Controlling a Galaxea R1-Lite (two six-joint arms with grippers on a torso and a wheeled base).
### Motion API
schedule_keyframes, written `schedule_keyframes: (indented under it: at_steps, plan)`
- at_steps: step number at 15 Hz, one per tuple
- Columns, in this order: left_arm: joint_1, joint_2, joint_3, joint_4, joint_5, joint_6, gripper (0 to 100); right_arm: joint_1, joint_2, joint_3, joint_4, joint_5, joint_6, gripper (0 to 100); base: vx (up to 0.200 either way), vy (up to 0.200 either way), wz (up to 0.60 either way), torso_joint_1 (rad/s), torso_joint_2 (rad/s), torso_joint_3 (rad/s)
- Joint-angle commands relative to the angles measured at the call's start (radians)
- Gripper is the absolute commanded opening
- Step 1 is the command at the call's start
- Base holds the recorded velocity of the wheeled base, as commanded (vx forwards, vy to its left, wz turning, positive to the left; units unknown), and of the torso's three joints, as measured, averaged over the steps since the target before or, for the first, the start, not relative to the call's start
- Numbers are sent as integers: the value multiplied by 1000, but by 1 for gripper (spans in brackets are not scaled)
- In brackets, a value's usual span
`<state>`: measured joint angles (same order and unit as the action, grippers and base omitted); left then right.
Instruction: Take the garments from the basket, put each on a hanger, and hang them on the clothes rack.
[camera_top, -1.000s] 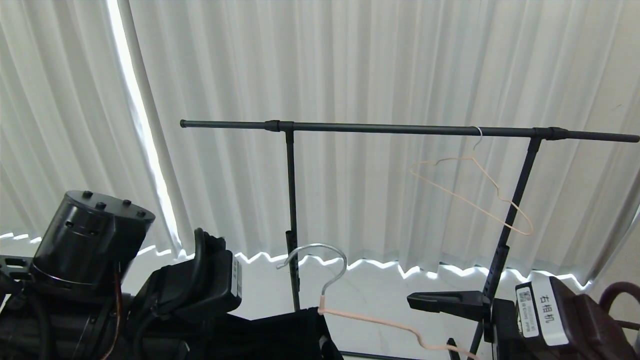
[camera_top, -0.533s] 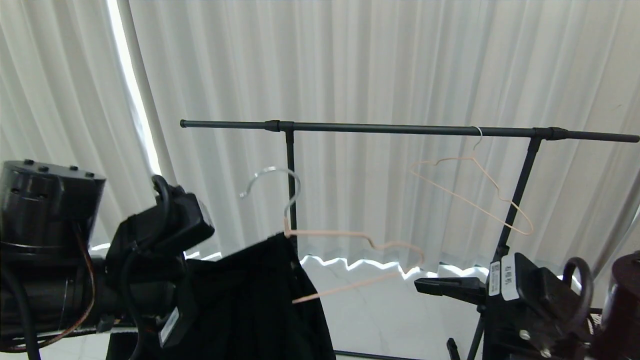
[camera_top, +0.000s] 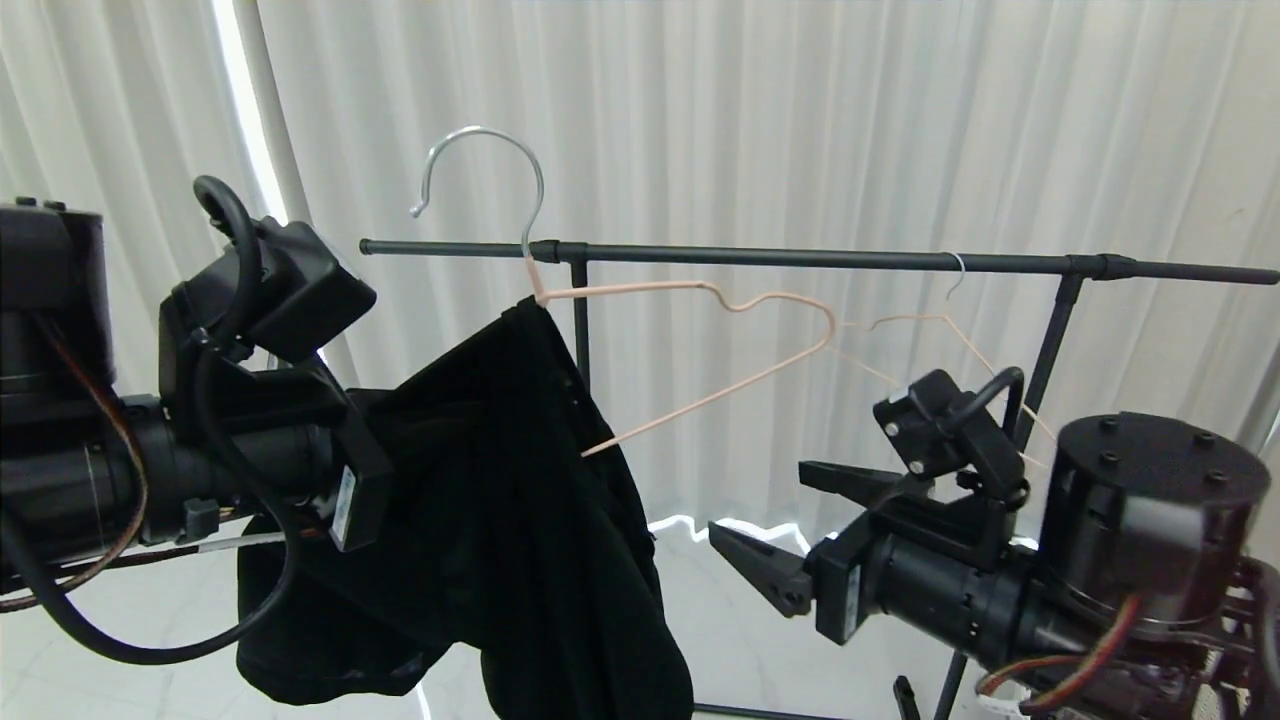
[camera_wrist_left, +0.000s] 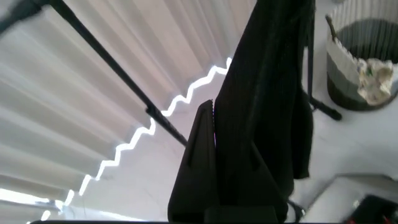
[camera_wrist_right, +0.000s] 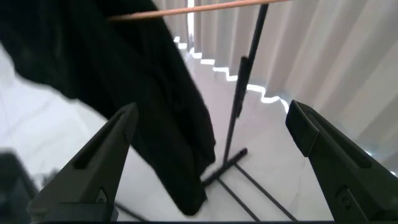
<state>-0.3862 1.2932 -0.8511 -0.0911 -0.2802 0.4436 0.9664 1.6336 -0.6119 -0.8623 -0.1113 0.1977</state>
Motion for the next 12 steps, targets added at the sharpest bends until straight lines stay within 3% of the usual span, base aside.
schedule_keyframes:
  at_steps: [1,5,12]
  plan:
    - [-14,1,-22,-1,-1,0,0,32,130,-91,-32,-27,34,100,0,0,0,0,0,0]
    - [-54,-3,-28,-3,-1,1,0,37,219,-193,-34,-73,57,100,0,0,0,0,0,0]
    - [-72,-2,-33,-3,-2,1,0,71,241,-161,-32,-99,49,100,0,0,0,0,0,0]
